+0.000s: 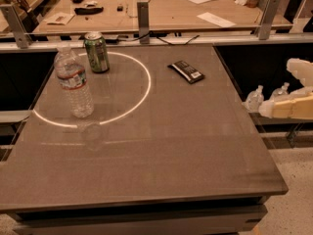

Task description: Move green can near rxbar chocolate

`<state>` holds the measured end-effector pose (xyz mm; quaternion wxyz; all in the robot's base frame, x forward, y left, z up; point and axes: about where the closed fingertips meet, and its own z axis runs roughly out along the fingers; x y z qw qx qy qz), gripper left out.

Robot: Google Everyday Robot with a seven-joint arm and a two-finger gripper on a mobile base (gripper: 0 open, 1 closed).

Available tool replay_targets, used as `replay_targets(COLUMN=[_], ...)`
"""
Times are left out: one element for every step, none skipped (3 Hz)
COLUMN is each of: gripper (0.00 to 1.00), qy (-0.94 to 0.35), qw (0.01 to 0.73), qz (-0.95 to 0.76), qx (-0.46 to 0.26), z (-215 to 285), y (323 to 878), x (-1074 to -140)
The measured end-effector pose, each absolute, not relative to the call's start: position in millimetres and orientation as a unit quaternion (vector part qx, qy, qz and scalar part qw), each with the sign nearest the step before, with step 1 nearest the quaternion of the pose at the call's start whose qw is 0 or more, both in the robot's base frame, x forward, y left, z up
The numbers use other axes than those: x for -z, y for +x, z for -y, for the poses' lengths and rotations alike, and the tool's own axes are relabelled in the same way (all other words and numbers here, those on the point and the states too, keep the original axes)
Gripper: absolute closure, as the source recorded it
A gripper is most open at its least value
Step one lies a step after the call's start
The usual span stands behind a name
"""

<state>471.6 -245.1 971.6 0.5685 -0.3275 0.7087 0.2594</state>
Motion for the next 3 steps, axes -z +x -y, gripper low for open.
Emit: replay_targets(gripper=[0.00, 0.00, 0.00], qy=[-0.343, -0.349, -0.354], qw=[0.556, 0.551, 0.543], qz=[-0.710, -0.710, -0.712], qx=[-0.265, -0.267, -0.270], z=[232, 218, 205], y=[479, 493, 510], x=[-958, -946, -930])
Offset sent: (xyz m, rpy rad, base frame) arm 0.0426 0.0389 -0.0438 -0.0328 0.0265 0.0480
